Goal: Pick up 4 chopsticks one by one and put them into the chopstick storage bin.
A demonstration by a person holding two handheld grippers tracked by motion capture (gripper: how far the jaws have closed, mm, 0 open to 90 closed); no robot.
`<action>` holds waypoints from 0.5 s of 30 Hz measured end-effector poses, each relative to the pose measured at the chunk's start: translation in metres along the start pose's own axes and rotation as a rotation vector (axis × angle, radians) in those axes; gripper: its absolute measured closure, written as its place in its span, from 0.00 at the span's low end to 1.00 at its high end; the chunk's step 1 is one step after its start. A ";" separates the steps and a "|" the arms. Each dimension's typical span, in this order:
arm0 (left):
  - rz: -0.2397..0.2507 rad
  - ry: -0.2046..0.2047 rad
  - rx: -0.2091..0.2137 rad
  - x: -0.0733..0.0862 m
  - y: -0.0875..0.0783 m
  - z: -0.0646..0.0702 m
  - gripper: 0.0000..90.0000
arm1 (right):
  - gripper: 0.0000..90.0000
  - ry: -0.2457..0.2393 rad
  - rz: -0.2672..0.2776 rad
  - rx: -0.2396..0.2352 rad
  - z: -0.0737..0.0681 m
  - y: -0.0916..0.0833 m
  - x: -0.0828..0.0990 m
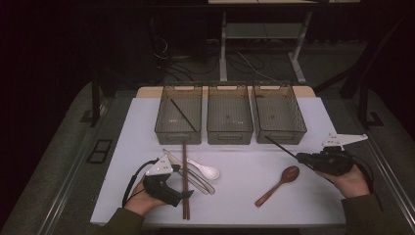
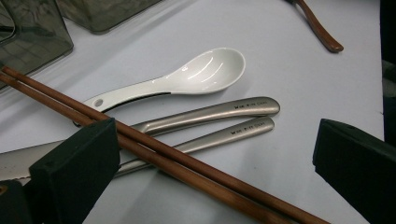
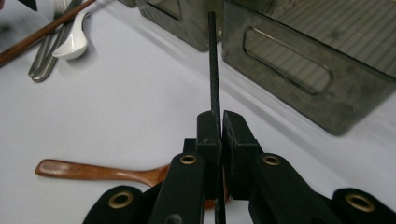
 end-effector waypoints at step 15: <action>0.007 -0.005 0.001 -0.001 -0.001 0.000 0.00 | 0.95 -0.010 0.006 -0.042 -0.015 0.020 -0.023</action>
Point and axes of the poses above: each handheld gripper's, and its own axes: y roughly forward along the jaws, x roughly out of its underside, z roughly to its right, the point moved 7 cm from there along y, roughly forward along the jaws, and after that the axes turned 7 degrees about z, right-handed, at the moved point
